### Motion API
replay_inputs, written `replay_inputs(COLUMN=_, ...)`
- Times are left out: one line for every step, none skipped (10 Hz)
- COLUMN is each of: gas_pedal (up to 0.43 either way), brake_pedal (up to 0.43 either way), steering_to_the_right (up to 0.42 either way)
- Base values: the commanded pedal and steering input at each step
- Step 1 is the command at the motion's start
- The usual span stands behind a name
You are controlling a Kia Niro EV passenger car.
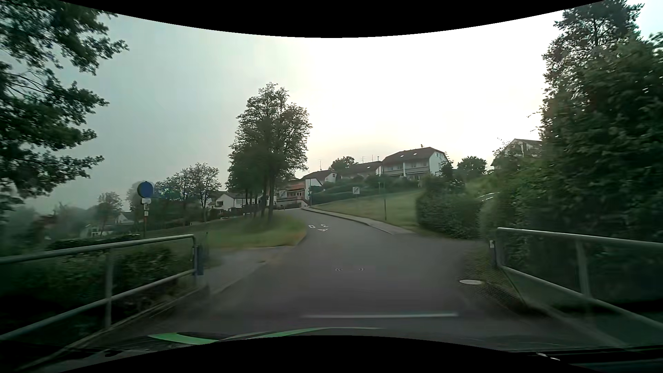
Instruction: Follow the waypoints while adhering to traffic rules and regulations
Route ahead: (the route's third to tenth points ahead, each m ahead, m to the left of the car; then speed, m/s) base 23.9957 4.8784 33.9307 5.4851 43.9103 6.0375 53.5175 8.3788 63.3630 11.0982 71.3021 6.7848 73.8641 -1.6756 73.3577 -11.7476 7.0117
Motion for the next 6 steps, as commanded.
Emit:
replay_inputs(gas_pedal=0.079, brake_pedal=0.0, steering_to_the_right=0.021)
replay_inputs(gas_pedal=0.079, brake_pedal=0.0, steering_to_the_right=0.021)
replay_inputs(gas_pedal=0.079, brake_pedal=0.0, steering_to_the_right=0.021)
replay_inputs(gas_pedal=0.079, brake_pedal=0.0, steering_to_the_right=0.019)
replay_inputs(gas_pedal=0.079, brake_pedal=0.0, steering_to_the_right=0.016)
replay_inputs(gas_pedal=0.079, brake_pedal=0.0, steering_to_the_right=0.012)
